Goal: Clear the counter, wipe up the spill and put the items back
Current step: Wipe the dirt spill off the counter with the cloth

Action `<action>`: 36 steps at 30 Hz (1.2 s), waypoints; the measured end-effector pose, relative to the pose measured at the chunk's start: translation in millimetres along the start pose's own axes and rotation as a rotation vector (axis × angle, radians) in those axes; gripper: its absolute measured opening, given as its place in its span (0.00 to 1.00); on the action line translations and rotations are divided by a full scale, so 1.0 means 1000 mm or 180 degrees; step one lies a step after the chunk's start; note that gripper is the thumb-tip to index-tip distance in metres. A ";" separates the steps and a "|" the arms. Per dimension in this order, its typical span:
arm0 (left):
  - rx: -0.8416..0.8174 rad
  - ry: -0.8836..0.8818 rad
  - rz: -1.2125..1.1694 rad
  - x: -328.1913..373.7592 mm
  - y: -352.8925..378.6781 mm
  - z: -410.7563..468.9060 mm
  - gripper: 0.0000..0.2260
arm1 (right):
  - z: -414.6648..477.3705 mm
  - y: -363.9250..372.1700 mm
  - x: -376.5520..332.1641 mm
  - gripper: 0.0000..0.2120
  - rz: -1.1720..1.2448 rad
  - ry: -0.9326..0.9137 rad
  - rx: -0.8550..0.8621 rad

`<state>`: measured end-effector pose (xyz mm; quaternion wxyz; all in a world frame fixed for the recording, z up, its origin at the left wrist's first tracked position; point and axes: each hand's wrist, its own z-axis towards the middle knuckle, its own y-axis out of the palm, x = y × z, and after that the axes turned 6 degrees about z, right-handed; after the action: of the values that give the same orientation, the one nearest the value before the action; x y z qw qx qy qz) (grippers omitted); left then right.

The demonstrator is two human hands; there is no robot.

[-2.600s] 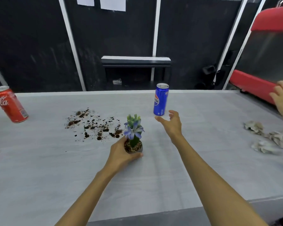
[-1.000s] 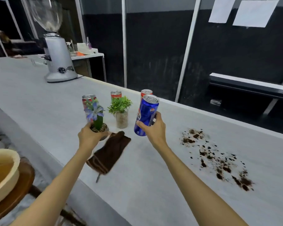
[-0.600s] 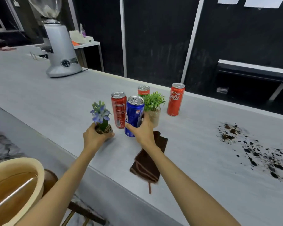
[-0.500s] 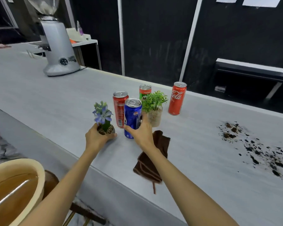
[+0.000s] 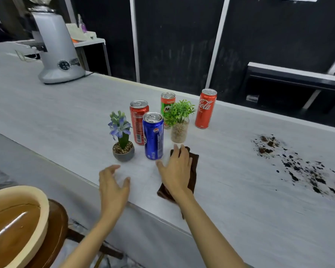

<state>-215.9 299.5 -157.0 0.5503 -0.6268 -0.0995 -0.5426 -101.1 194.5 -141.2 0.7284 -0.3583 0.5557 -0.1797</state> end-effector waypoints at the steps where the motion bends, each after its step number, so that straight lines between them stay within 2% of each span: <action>1: -0.0134 0.0353 0.0117 0.000 0.004 -0.009 0.14 | -0.007 0.002 0.006 0.34 -0.0374 -0.0017 -0.0091; 4: -0.0669 0.1140 0.0526 0.007 0.015 -0.018 0.13 | -0.017 0.002 0.023 0.28 -0.0899 -0.0371 -0.0254; 8: -0.1234 0.1687 0.0822 0.027 0.036 -0.022 0.18 | -0.013 -0.019 0.049 0.24 -0.0784 -0.0736 -0.0493; 11: -0.1693 0.2078 0.1076 0.042 0.058 -0.027 0.21 | -0.012 -0.045 0.078 0.22 -0.0735 -0.0736 -0.0506; 14: -0.1905 0.2323 0.1413 0.054 0.078 -0.033 0.23 | -0.013 -0.078 0.110 0.21 -0.0733 -0.0545 -0.0379; 19: -0.2126 0.2432 0.1410 0.068 0.096 -0.035 0.25 | -0.017 -0.140 0.164 0.23 -0.0490 -0.0043 0.0022; 24: -0.2208 0.2419 0.1157 0.083 0.113 -0.028 0.24 | -0.009 -0.183 0.183 0.22 0.0537 0.0565 0.1034; 26: -0.2189 0.2356 0.1056 0.091 0.123 -0.022 0.23 | 0.001 -0.178 0.169 0.23 0.0867 0.0539 0.1243; 29: -0.2084 0.2193 0.0994 0.104 0.141 -0.010 0.22 | 0.019 -0.147 0.142 0.25 0.0716 0.0071 0.0828; 32: -0.2016 0.2075 0.1040 0.112 0.157 -0.004 0.21 | 0.037 -0.110 0.137 0.26 -0.0061 -0.0320 0.0321; 36: -0.1946 0.2040 0.1212 0.121 0.175 -0.002 0.23 | 0.063 -0.104 0.159 0.24 -0.0608 -0.0488 0.0094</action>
<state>-43.9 175.4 -163.6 0.4333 -0.5682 0.3557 -0.6025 22.1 39.6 -166.4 0.7535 -0.4115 0.4589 -0.2286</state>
